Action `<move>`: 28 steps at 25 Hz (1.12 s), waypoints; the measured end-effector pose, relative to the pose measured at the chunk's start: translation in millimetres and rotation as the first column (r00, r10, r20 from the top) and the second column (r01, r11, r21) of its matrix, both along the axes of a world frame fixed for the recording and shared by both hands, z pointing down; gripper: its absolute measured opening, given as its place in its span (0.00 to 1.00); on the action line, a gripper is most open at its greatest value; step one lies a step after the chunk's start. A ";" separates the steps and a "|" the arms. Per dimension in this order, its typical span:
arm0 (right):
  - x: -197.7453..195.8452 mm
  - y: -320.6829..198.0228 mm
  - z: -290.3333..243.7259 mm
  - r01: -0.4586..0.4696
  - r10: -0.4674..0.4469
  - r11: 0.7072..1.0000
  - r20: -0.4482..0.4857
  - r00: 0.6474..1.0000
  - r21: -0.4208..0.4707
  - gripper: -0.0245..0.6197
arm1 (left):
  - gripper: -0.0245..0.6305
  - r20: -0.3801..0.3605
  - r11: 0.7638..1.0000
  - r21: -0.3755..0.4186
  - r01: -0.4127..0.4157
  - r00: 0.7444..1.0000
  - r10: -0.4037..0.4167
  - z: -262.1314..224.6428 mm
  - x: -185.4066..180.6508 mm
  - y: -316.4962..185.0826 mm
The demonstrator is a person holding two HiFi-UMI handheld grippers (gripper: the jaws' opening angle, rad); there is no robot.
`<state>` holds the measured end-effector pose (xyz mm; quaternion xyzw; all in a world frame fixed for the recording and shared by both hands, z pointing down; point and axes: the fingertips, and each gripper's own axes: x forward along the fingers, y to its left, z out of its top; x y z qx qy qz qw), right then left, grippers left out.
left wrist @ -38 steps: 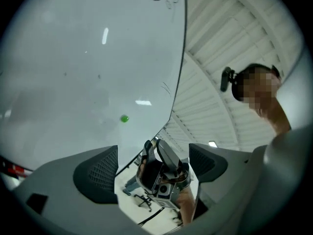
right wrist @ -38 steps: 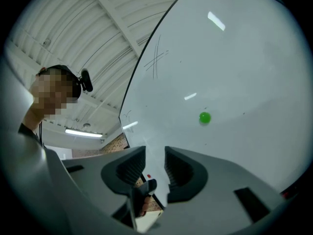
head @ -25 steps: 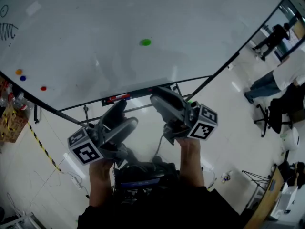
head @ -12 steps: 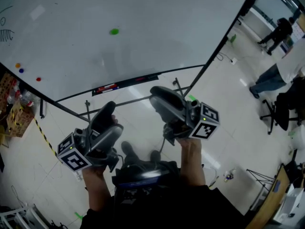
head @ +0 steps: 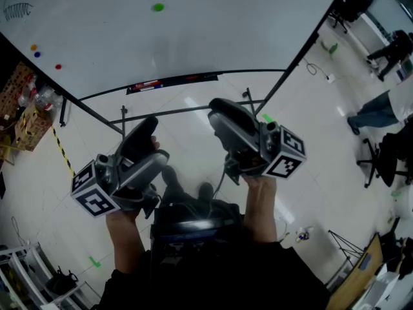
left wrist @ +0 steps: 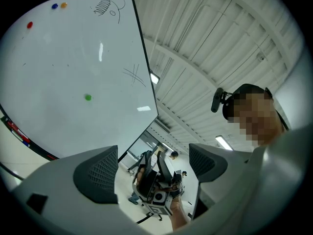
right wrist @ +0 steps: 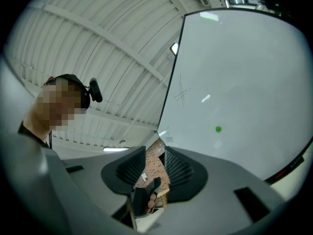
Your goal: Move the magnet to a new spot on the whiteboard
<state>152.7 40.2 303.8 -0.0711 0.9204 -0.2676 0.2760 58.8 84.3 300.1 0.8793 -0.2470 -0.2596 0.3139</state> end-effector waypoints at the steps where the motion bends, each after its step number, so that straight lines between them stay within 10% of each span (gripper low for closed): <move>1: 1.9 2.9 -0.7 0.002 -0.002 1.000 0.003 1.000 0.003 0.27 | 0.72 0.000 1.000 0.004 -0.001 1.000 0.001 -1.4 2.4 2.6; 28: -80.0 -12.5 -8.3 0.035 -0.032 0.997 -0.045 0.998 0.075 0.19 | 0.72 -0.042 1.000 -0.001 -0.014 0.999 0.014 1.0 -73.9 -34.3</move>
